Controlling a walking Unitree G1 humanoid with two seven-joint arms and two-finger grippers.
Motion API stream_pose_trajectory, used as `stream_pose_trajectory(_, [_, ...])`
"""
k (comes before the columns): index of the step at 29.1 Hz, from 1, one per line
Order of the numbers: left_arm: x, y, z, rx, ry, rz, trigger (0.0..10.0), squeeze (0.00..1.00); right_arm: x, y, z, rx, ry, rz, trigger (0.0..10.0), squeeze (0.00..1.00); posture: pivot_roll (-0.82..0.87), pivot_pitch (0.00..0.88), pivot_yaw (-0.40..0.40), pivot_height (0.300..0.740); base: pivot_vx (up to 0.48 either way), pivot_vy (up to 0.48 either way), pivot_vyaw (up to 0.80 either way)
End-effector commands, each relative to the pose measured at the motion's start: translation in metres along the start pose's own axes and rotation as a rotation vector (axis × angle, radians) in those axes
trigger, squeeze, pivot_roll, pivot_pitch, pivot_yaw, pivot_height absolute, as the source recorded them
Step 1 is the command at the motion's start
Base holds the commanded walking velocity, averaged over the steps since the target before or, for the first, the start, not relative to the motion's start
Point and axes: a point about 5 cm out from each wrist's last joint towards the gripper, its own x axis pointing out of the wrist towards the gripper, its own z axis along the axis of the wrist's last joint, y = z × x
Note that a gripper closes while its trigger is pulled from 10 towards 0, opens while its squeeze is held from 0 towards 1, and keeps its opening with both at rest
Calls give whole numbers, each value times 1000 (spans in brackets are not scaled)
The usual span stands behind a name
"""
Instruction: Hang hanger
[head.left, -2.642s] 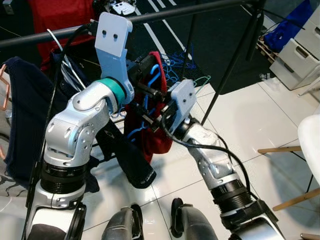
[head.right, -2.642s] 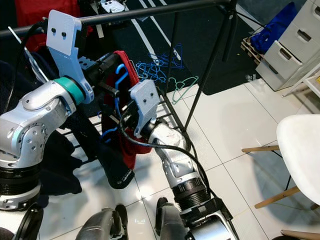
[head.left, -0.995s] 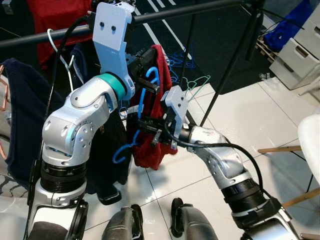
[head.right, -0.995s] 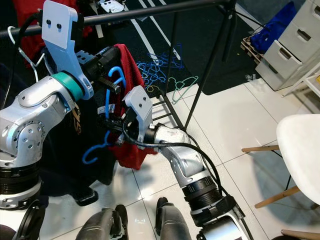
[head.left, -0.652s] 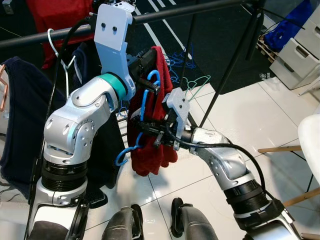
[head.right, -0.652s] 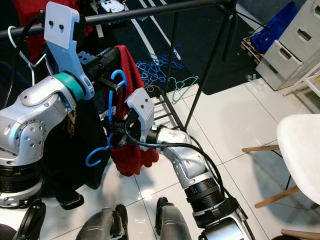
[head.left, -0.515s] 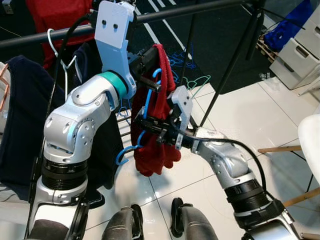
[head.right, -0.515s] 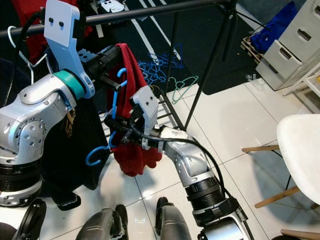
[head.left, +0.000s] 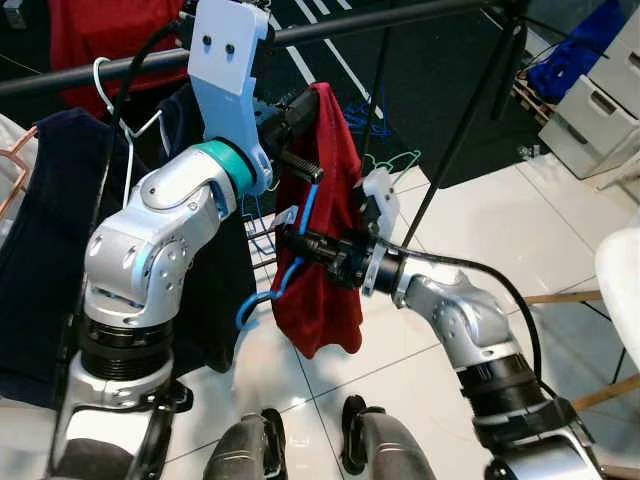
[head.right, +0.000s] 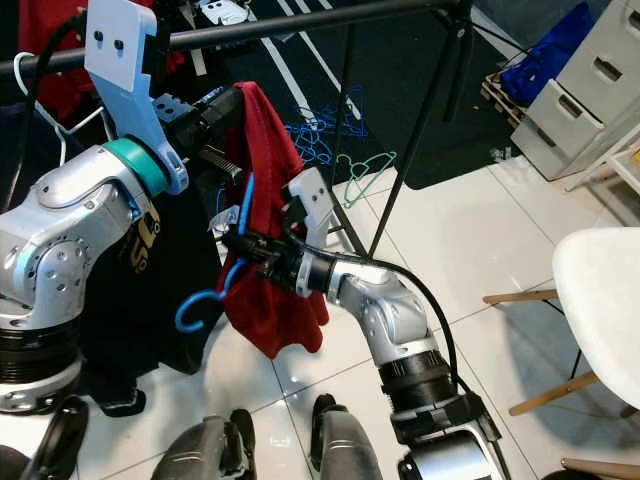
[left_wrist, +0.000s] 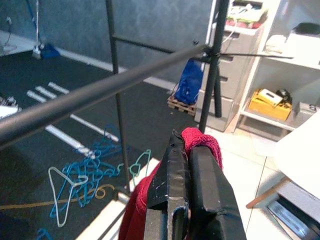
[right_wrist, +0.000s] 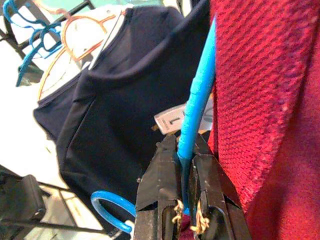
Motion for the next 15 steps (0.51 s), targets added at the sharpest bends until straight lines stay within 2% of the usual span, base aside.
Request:
stream_pose_trajectory(1, [-4, -4, 5, 50, -38, -24, 10000, 0, -2, -8, 4, 55, -51, -64, 0, 0, -140, 157, 49, 740, 0, 0, 0])
stream_pose_trajectory(3, [-4, -4, 5, 50, -38, -24, 10000, 0, -2, -8, 4, 55, -51, -64, 0, 0, -140, 157, 49, 740, 0, 0, 0])
stream_pose_trajectory(4, [-5, -5, 2, 71, -28, -37, 10000, 0, -2, -14, 31, 79, -182, -115, 0, 0, -140, 150, 53, 740, 0, 0, 0])
stream_pose_trajectory(15, [-3, -11, -2, 98, -18, -57, 10000, 0, 0, -14, 46, 105, -246, -109, 0, 0, -142, 143, 50, 740, 0, 0, 0])
